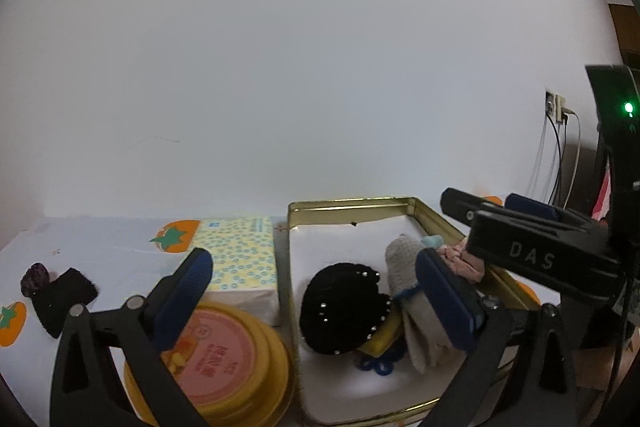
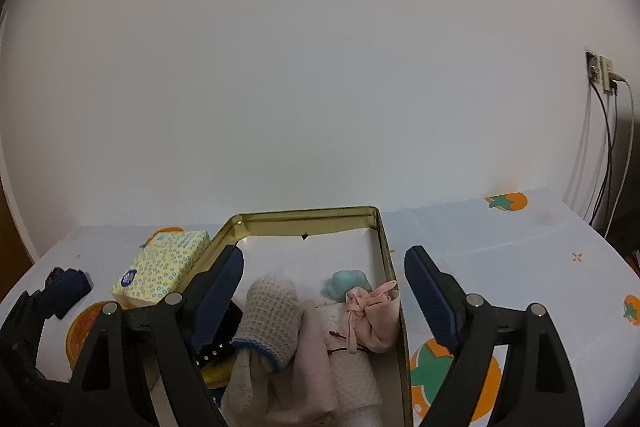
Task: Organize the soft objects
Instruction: 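Move both open grippers back toward the black cloth and purple scrunchie on the table, then grasp the black fuzzy cloth with the right gripper while the left grasps the purple scrunchie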
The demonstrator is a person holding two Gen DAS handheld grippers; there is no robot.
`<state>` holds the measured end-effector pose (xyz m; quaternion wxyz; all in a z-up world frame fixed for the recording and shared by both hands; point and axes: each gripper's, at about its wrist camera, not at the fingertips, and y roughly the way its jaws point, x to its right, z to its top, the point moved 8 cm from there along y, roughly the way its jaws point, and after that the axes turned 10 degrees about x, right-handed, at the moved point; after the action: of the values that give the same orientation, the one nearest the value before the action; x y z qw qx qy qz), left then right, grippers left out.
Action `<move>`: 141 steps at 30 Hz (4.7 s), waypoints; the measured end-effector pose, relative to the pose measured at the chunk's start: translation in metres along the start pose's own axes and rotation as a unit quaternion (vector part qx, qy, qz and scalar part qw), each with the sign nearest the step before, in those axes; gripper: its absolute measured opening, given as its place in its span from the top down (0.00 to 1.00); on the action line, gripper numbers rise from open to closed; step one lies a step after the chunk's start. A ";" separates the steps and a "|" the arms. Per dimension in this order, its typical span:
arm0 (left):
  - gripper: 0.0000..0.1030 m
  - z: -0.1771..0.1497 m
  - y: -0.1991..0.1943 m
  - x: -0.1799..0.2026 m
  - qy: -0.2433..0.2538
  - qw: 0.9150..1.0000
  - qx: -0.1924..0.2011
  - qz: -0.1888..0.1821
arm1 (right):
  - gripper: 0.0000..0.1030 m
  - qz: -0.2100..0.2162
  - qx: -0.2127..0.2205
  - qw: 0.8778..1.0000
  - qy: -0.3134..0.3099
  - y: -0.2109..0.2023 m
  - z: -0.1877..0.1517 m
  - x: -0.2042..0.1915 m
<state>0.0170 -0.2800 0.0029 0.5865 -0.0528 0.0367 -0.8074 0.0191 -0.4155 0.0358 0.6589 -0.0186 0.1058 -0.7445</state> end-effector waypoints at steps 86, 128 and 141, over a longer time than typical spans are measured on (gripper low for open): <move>0.00 -0.045 -0.033 -0.422 -0.075 0.951 -0.156 0.255 | 0.18 0.116 -0.088 0.989 -0.017 0.059 -0.092 -0.318; 0.31 -0.072 0.025 -0.359 0.028 0.950 -0.271 0.151 | 0.75 0.184 -0.103 0.974 -0.082 0.046 -0.118 -0.303; 0.60 -0.056 0.012 -0.363 0.006 0.962 -0.223 0.157 | 0.75 0.189 -0.086 0.975 -0.084 0.050 -0.113 -0.306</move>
<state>0.1326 0.0613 -0.0698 0.6791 -0.1708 0.2277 -0.6767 0.0896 -0.1050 -0.0496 0.7899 -0.1174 0.1159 -0.5906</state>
